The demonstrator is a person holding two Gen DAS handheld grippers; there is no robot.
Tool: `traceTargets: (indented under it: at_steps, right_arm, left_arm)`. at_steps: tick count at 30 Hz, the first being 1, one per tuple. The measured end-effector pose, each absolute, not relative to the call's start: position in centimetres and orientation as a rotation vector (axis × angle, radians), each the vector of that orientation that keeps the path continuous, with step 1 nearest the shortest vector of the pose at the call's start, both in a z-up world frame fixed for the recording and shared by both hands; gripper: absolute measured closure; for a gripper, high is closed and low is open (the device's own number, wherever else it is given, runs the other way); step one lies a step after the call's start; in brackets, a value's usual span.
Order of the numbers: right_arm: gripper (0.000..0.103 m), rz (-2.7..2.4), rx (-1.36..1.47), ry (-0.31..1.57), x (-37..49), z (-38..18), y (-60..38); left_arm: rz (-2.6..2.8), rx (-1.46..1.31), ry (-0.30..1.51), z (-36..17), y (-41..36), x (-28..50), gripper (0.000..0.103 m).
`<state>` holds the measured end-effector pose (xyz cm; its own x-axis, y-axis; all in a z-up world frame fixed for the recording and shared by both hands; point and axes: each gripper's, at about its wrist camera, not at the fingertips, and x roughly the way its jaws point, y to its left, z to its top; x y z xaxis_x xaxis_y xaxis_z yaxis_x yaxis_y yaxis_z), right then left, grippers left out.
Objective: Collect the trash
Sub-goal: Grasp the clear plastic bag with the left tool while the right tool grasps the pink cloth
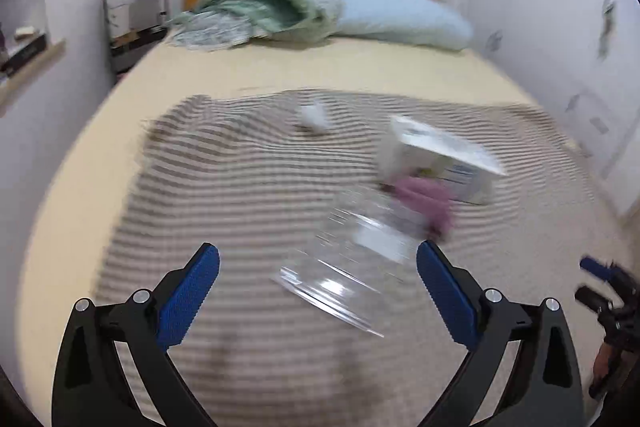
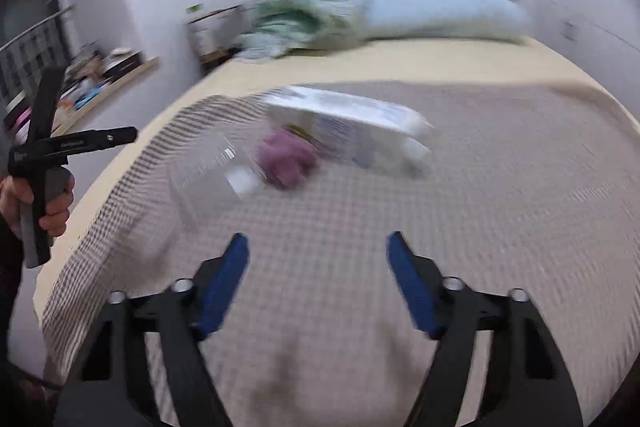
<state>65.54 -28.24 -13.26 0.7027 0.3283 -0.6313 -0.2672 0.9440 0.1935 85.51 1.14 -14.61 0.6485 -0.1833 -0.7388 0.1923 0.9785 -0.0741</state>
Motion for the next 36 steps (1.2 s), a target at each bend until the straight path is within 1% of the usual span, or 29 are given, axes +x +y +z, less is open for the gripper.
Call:
traceTargets:
  at_steps: [4, 6, 7, 8, 9, 12, 13, 14, 19, 20, 21, 23, 25, 26, 27, 28, 29, 32, 36]
  right_arm:
    - [0.037, 0.448, 0.018, 0.747, 76.1, -16.0, -22.6]
    - [0.037, 0.453, -0.007, 0.766, 79.2, -17.4, -21.5]
    - [0.043, 0.480, 0.004, 0.798, 80.5, -18.3, -21.1]
    - [0.046, 0.496, 0.014, 0.816, 81.6, -19.2, -20.8]
    - [0.046, 0.501, 0.009, 0.789, 81.7, -19.6, -20.8]
    - [0.056, 0.516, 0.087, 0.723, 81.0, -20.4, -22.3]
    - [0.065, 0.516, 0.117, 0.706, 80.7, -20.2, -22.9]
    - [0.068, 0.507, 0.142, 0.678, 80.3, -19.6, -23.5]
    - [0.071, 0.428, 0.159, 0.564, 78.0, -18.0, -24.9]
    - [0.071, 0.424, 0.172, 0.548, 77.7, -17.9, -25.2]
    - [0.071, 0.415, 0.184, 0.524, 77.3, -17.6, -25.6]
    - [0.071, 0.396, 0.197, 0.484, 76.8, -17.1, -26.0]
    - [0.071, 0.390, 0.214, 0.473, 77.2, -17.2, -26.4]
    - [0.071, 0.393, 0.227, 0.482, 77.4, -17.4, -26.6]
    - [0.071, 0.391, 0.239, 0.489, 77.5, -17.7, -26.9]
    - [0.071, 0.390, 0.245, 0.501, 78.0, -17.9, -27.0]
    - [0.071, 0.388, 0.253, 0.515, 78.1, -18.3, -27.2]
    - [0.071, 0.378, 0.247, 0.523, 78.8, -18.6, -26.9]
    - [0.071, 0.374, 0.265, 0.562, 79.5, -20.0, -27.1]
  left_arm:
    - [-0.227, 0.024, 0.835, -14.5, 2.9, 89.5, 0.007]
    - [-0.219, 0.060, 0.868, -15.4, 2.7, 92.7, 0.007]
    - [-0.219, 0.079, 0.882, -16.0, 2.4, 94.3, 0.007]
    - [-0.226, 0.093, 0.888, -16.3, 2.2, 95.3, 0.007]
    - [-0.245, 0.105, 0.889, -16.8, 1.8, 97.0, 0.007]
    - [-0.299, 0.116, 0.894, -18.9, 0.3, 102.0, 0.007]
    - [-0.301, 0.111, 0.912, -19.7, -0.2, 103.8, 0.008]
    - [-0.308, 0.108, 0.918, -20.2, -0.8, 105.5, 0.009]
    - [-0.277, 0.212, 0.908, -21.3, -4.7, 112.4, 0.014]
    - [-0.202, 0.220, 0.933, -21.7, -5.2, 114.0, 0.023]
    - [-0.170, 0.200, 0.969, -22.2, -5.5, 115.4, 0.026]
    - [-0.114, 0.111, 1.084, -23.5, -5.6, 118.1, 0.028]
    - [-0.091, 0.060, 1.146, -24.6, -5.8, 119.2, 0.033]
    - [-0.081, 0.036, 1.167, -25.2, -6.0, 119.2, 0.041]
    - [-0.088, 0.013, 1.181, -25.6, -6.0, 119.2, 0.045]
    - [-0.102, -0.008, 1.208, -26.1, -6.3, 118.9, 0.055]
    - [-0.115, 0.001, 1.196, -26.0, -6.8, 118.4, 0.074]
    - [-0.169, 0.043, 1.142, -25.4, -8.0, 116.9, 0.080]
    - [-0.197, 0.048, 1.122, -24.2, -8.6, 114.8, 0.081]
